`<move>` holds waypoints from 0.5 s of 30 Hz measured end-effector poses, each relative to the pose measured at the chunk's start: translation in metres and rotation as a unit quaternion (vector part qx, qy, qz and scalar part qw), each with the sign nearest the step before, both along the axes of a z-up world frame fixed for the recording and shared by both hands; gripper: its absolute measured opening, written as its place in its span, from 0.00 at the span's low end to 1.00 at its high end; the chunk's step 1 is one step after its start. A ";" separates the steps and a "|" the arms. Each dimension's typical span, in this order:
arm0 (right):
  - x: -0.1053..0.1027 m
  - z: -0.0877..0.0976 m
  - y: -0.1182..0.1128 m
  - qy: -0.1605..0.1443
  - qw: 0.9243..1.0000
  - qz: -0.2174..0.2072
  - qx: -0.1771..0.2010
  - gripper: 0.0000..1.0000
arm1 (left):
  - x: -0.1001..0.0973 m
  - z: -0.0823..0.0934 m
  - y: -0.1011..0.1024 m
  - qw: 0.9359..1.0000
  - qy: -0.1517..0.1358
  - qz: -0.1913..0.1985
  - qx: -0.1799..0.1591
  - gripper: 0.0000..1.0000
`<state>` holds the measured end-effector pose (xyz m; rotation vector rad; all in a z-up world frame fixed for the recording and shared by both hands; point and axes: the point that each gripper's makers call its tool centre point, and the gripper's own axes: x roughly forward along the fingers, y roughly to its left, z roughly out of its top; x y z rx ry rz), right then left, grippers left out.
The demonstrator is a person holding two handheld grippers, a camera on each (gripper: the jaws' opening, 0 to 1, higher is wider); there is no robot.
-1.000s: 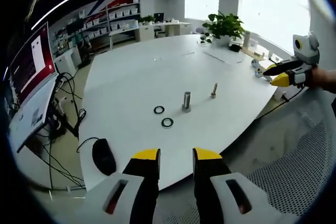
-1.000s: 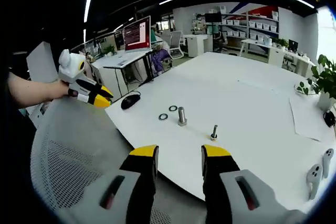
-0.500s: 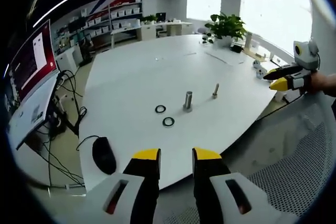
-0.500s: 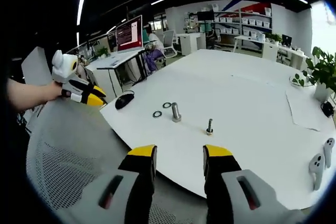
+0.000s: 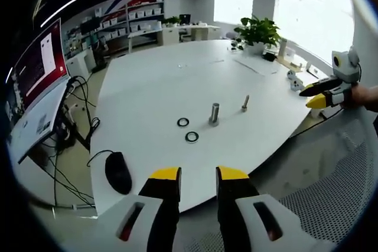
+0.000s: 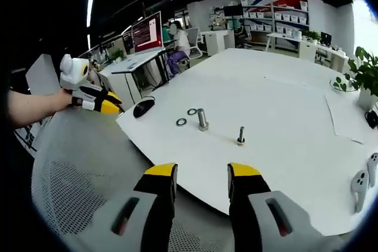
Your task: Place the washer onto the threaded stud by aligning its center hole with the stud, sliding it down to the base, and recovering from edge contact or off-axis alignment until the washer reaches the visible bottom stop.
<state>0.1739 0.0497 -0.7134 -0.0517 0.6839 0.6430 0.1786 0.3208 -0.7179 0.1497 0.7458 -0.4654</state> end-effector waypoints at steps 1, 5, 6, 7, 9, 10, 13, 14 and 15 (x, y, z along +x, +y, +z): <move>0.000 0.000 0.000 0.002 1.000 -0.001 0.003 0.37 | 0.000 0.000 0.000 1.000 -0.001 0.000 0.001 0.21; -0.001 0.000 0.000 0.002 1.000 0.000 0.001 0.37 | 0.001 0.000 0.000 1.000 -0.002 0.000 0.001 0.22; -0.001 0.000 0.000 0.001 1.000 0.000 0.002 0.37 | 0.001 0.000 0.001 1.000 -0.001 0.000 0.002 0.22; -0.001 0.001 0.001 0.001 1.000 0.001 0.002 0.37 | 0.001 0.000 0.001 1.000 0.000 0.000 0.001 0.22; -0.002 -0.001 0.001 0.001 1.000 0.006 -0.004 0.37 | 0.001 0.000 -0.001 1.000 -0.001 0.001 -0.002 0.22; -0.002 -0.002 0.001 0.002 1.000 0.007 -0.004 0.37 | 0.000 0.001 -0.002 1.000 -0.002 0.000 -0.003 0.22; -0.003 -0.002 0.002 0.009 1.000 0.008 0.001 0.37 | 0.002 0.002 0.000 1.000 -0.003 0.003 -0.001 0.22; -0.003 -0.002 0.002 0.008 1.000 0.009 0.001 0.37 | 0.002 0.002 0.002 1.000 -0.005 0.007 -0.002 0.22; -0.002 -0.002 0.002 0.007 1.000 0.008 0.001 0.37 | 0.003 0.004 0.003 1.000 -0.009 0.010 -0.004 0.22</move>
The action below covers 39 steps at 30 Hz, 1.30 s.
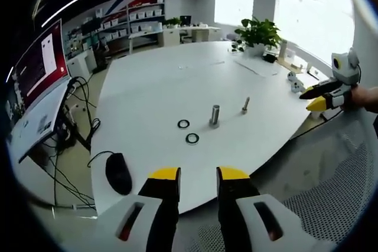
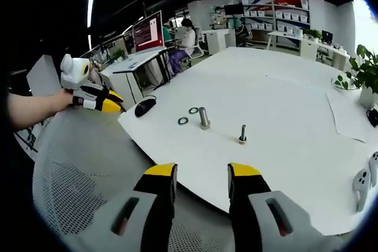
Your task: Place the washer onto the threaded stud by aligning its center hole with the stud, sliding it down to the base, and recovering from edge contact or off-axis alignment until the washer reaches the visible bottom stop.
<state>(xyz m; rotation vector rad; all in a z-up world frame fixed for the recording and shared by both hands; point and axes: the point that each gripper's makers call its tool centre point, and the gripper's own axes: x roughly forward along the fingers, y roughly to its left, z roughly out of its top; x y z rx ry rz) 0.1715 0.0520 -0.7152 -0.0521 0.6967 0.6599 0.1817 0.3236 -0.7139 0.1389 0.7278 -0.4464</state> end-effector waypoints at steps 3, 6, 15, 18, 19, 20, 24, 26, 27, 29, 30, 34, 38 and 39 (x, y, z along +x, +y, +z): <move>0.001 0.000 0.000 0.001 1.000 -0.004 0.002 0.37 | 0.000 0.000 0.000 1.000 -0.001 -0.001 -0.003 0.22; 0.002 0.000 -0.002 -0.001 1.000 -0.008 0.001 0.37 | -0.002 -0.004 -0.005 1.000 0.010 -0.015 0.003 0.22; 0.002 -0.002 -0.003 0.009 1.000 -0.012 -0.002 0.37 | 0.002 0.004 -0.004 1.000 0.000 0.006 -0.031 0.24; 0.001 -0.004 -0.005 0.013 1.000 -0.015 -0.002 0.37 | 0.001 0.001 -0.005 1.000 0.007 0.002 -0.027 0.24; 0.000 -0.006 -0.005 0.018 1.000 -0.016 -0.002 0.37 | 0.001 0.001 -0.005 1.000 0.007 0.001 -0.026 0.24; 0.000 -0.006 -0.005 0.020 1.000 -0.016 -0.002 0.37 | 0.001 0.001 -0.006 1.000 0.007 0.001 -0.027 0.24; -0.002 -0.007 -0.006 0.028 0.999 -0.019 0.001 0.37 | -0.003 -0.004 -0.009 0.999 0.029 -0.001 -0.033 0.25; -0.002 -0.008 -0.007 0.028 0.999 -0.019 0.001 0.37 | -0.003 -0.007 -0.009 0.999 0.039 -0.001 -0.038 0.25; -0.002 -0.008 -0.007 0.028 0.999 -0.021 0.001 0.37 | -0.004 -0.008 -0.010 0.998 0.047 -0.001 -0.041 0.25; -0.002 -0.007 -0.007 0.028 0.999 -0.023 0.003 0.37 | -0.005 -0.011 -0.011 0.997 0.062 0.001 -0.043 0.26; -0.002 -0.007 -0.007 0.028 0.999 -0.022 0.003 0.37 | -0.006 -0.013 -0.011 0.997 0.067 -0.001 -0.041 0.26; -0.003 -0.009 -0.007 0.032 0.999 -0.022 0.003 0.37 | -0.009 -0.019 -0.009 0.995 0.092 -0.001 -0.032 0.27; -0.004 -0.009 -0.005 0.038 0.999 -0.019 0.010 0.35 | -0.019 -0.030 -0.013 0.986 0.163 -0.022 -0.032 0.29; -0.005 -0.009 -0.005 0.041 0.999 -0.018 0.011 0.34 | -0.016 -0.030 -0.014 0.986 0.161 -0.026 -0.026 0.28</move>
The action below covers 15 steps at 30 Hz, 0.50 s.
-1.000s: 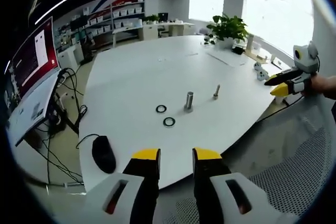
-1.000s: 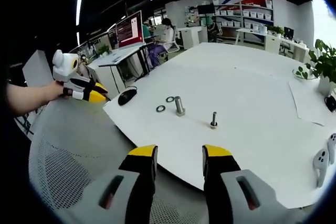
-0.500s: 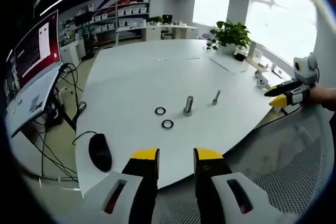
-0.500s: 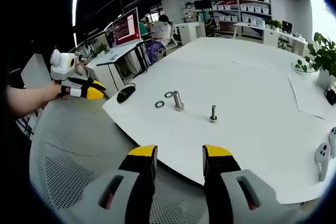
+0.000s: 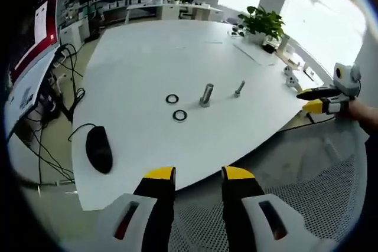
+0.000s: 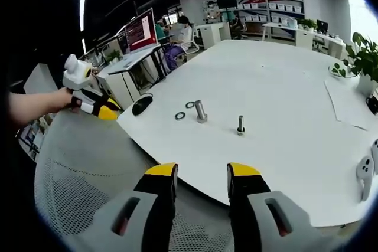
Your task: Place the washer onto the threaded stud by aligning its center hole with the stud, sliding it down to the base, and recovering from edge contact or off-axis alignment until the washer reaches the visible bottom stop.
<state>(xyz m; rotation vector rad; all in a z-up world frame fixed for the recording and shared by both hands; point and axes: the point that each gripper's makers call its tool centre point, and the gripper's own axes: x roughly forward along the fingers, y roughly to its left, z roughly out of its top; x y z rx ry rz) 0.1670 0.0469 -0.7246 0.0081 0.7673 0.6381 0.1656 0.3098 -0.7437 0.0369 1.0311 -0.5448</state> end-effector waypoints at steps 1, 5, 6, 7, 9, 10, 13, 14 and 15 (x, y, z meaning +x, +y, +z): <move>0.000 0.000 0.000 0.000 1.000 0.000 -0.001 0.34 | 0.006 0.001 -0.001 1.000 -0.014 -0.005 0.008 0.28; 0.002 0.001 -0.003 -0.006 1.000 -0.009 -0.001 0.37 | 0.015 -0.007 -0.014 0.999 -0.009 -0.028 0.021 0.31; 0.002 0.001 -0.003 -0.004 1.000 -0.009 0.000 0.37 | 0.017 -0.010 -0.017 0.999 -0.006 -0.031 0.022 0.32; 0.002 0.000 -0.003 -0.002 1.000 -0.008 0.000 0.37 | 0.021 -0.014 -0.020 0.999 0.001 -0.036 0.023 0.33; 0.002 0.000 -0.003 -0.004 1.000 -0.006 -0.004 0.37 | 0.028 -0.020 -0.024 0.999 0.004 -0.044 0.027 0.34; 0.002 0.000 -0.003 -0.006 1.000 -0.006 -0.006 0.38 | 0.031 -0.021 -0.025 0.998 0.004 -0.047 0.029 0.34; 0.002 0.000 -0.004 -0.005 1.000 -0.009 -0.004 0.38 | 0.043 -0.026 -0.035 0.998 0.009 -0.052 0.024 0.34; 0.002 0.000 -0.004 -0.005 1.000 -0.009 -0.003 0.38 | 0.046 -0.028 -0.037 0.998 0.012 -0.053 0.023 0.34; 0.002 0.000 -0.004 -0.004 1.000 -0.010 -0.003 0.38 | 0.049 -0.031 -0.040 0.998 0.017 -0.056 0.027 0.34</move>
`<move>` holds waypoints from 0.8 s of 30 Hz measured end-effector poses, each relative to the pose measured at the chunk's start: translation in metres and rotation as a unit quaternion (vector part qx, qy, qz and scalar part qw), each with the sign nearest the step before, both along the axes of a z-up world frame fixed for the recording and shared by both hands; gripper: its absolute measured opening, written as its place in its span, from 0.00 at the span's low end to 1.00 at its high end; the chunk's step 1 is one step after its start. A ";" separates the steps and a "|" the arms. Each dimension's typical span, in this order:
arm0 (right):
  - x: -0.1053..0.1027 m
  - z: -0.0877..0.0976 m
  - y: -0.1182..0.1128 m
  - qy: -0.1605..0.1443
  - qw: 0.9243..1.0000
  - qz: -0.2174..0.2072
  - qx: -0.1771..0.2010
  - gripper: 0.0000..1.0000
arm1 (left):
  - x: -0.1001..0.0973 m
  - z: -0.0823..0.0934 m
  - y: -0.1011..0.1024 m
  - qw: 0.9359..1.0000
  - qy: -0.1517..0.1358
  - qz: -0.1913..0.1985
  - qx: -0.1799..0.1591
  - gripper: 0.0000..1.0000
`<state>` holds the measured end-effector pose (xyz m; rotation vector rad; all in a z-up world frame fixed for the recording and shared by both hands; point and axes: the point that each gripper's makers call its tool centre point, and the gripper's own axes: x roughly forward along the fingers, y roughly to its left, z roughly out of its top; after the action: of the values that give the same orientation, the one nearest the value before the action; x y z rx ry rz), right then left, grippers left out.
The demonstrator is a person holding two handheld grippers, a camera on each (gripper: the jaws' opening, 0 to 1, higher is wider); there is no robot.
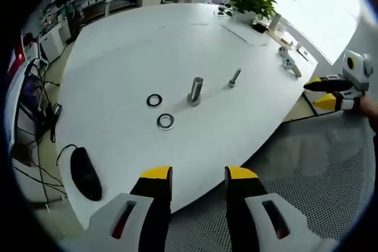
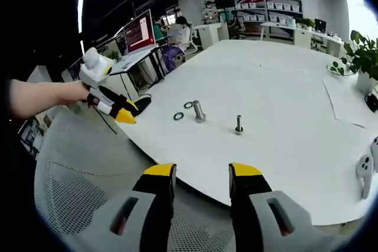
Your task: Place the washer onto the threaded stud by aligning its center hole with the stud, sliding it down to the base, and recovering from edge contact or off-axis alignment until the washer reaches the visible bottom stop.
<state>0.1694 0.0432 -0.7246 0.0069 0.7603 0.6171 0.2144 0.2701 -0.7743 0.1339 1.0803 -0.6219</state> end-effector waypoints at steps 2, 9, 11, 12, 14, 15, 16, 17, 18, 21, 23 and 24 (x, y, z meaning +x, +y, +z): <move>-0.001 -0.001 0.001 0.003 1.000 0.003 -0.001 0.38 | 0.004 -0.006 -0.003 1.000 0.008 -0.009 0.009 0.34; -0.001 -0.002 0.000 0.005 1.000 -0.003 0.001 0.38 | 0.029 -0.029 -0.009 0.999 0.026 -0.018 0.032 0.34; -0.001 -0.002 0.000 0.005 1.000 -0.001 0.000 0.38 | 0.036 -0.034 -0.009 0.999 0.030 -0.015 0.033 0.35; -0.001 -0.002 0.000 0.005 1.000 -0.001 0.000 0.38 | 0.041 -0.037 -0.008 0.999 0.032 -0.009 0.035 0.35; -0.001 -0.002 0.000 0.004 1.000 0.003 -0.005 0.38 | 0.049 -0.043 -0.007 0.999 0.034 -0.001 0.035 0.35; -0.001 -0.003 0.001 0.005 1.000 0.004 -0.006 0.38 | 0.051 -0.045 -0.006 0.999 0.036 0.002 0.036 0.36; -0.001 -0.003 0.001 0.006 1.000 0.004 -0.006 0.38 | 0.055 -0.050 -0.005 0.998 0.040 0.003 0.039 0.36; -0.001 -0.003 0.001 0.006 1.000 0.005 -0.005 0.38 | 0.057 -0.052 -0.005 0.998 0.043 0.003 0.042 0.36; -0.002 -0.003 0.001 0.008 1.000 0.005 -0.002 0.38 | 0.059 -0.056 -0.004 0.998 0.047 0.000 0.047 0.36; -0.002 -0.004 0.000 0.012 1.000 0.002 -0.001 0.38 | 0.068 -0.059 -0.007 0.997 0.051 -0.005 0.048 0.37; -0.001 -0.003 0.000 0.010 1.000 -0.002 0.003 0.38 | 0.074 -0.062 -0.012 0.998 0.056 0.000 0.040 0.39; 0.000 -0.002 -0.001 0.010 1.000 -0.004 0.004 0.38 | 0.075 -0.064 -0.014 0.997 0.062 0.000 0.041 0.40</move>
<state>0.1689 0.0424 -0.7269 0.0237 0.7762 0.6143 0.2891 0.2563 -0.8381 0.1682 1.2261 -0.5915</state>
